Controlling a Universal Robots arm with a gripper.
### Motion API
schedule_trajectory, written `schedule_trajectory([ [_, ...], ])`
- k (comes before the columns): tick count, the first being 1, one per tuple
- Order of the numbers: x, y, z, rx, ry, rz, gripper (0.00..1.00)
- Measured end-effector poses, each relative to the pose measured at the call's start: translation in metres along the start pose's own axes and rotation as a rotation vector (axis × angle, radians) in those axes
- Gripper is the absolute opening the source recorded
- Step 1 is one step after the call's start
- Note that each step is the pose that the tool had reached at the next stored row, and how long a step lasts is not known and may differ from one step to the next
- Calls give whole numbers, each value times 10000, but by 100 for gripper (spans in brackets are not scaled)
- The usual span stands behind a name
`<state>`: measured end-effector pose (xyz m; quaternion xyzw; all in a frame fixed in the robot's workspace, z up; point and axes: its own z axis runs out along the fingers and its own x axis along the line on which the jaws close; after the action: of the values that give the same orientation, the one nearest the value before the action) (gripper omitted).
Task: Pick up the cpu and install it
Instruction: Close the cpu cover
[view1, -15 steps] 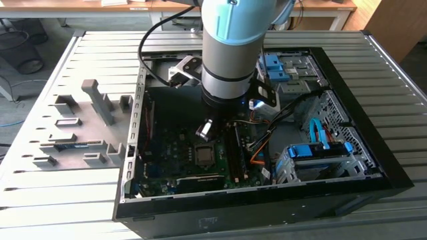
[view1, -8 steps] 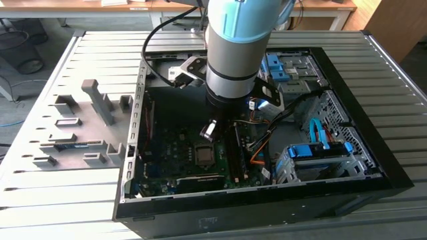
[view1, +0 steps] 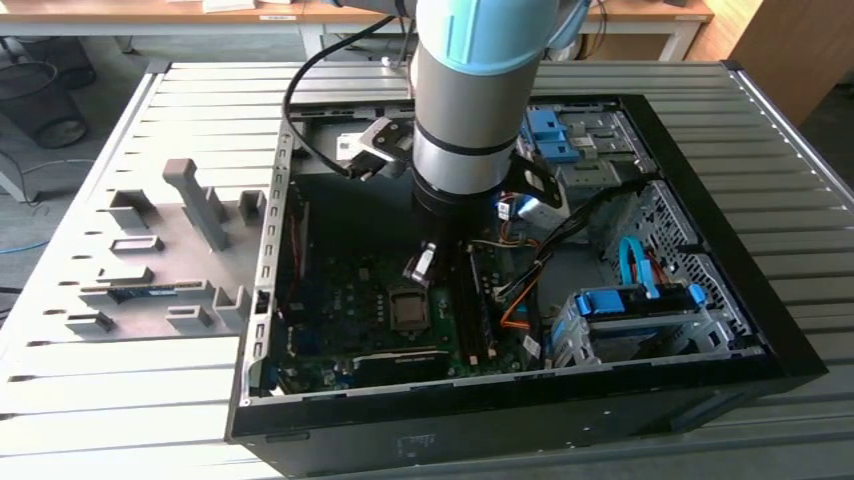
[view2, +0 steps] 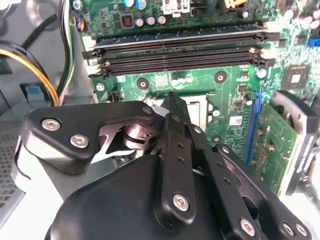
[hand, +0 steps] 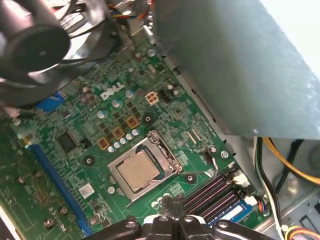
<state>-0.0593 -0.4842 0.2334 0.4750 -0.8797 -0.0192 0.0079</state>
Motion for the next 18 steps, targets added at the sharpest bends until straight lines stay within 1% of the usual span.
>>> schedule_trajectory([
  [2,-1,0,1,6,24,-324,10],
  [4,0,0,0,15,55,-537,10],
  [5,0,0,0,1,70,-638,10],
  [7,0,0,-1,-55,113,-845,10],
  [8,-1,0,0,-79,149,-926,10],
  [9,0,0,1,-72,202,-995,10],
  [11,0,0,1,29,394,-1139,10],
  [12,0,-1,1,65,456,-1196,10],
  [13,-3,-3,1,72,475,-1214,10],
  [18,-8,-8,0,64,481,-1213,10],
])
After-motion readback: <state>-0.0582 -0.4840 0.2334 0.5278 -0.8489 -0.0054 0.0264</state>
